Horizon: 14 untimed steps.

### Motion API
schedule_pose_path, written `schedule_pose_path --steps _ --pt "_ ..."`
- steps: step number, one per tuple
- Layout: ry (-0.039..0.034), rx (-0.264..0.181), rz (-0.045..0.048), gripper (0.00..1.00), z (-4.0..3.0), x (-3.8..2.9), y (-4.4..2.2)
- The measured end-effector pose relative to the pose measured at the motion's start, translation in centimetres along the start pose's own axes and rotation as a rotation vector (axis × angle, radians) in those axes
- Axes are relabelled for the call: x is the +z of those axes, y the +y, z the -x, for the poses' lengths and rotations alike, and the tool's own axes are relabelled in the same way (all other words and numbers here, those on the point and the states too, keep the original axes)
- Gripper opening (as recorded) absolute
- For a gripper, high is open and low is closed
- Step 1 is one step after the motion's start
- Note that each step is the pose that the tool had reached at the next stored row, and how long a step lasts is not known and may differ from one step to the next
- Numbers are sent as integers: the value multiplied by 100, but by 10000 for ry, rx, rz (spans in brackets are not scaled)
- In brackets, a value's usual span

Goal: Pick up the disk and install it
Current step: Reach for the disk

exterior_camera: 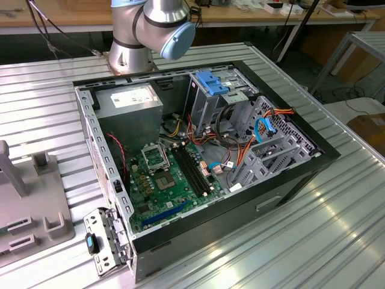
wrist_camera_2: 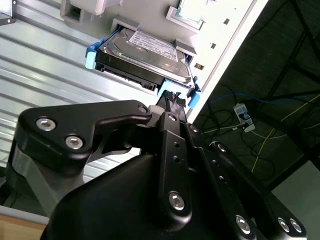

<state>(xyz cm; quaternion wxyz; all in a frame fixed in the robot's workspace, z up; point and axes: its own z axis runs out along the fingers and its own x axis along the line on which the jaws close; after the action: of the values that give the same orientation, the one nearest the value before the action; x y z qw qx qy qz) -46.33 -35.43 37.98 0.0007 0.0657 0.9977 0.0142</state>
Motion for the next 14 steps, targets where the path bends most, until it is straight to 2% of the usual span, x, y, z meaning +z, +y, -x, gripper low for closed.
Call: schedule_pose_path --steps 7,10,12,14 --pt "0 -26 0 11 -4 0 -1" --pt "5 -195 -1 11 -6 4 7" --pt "13 -464 -18 11 -9 10 24" --pt "17 -528 -23 11 -33 11 24"
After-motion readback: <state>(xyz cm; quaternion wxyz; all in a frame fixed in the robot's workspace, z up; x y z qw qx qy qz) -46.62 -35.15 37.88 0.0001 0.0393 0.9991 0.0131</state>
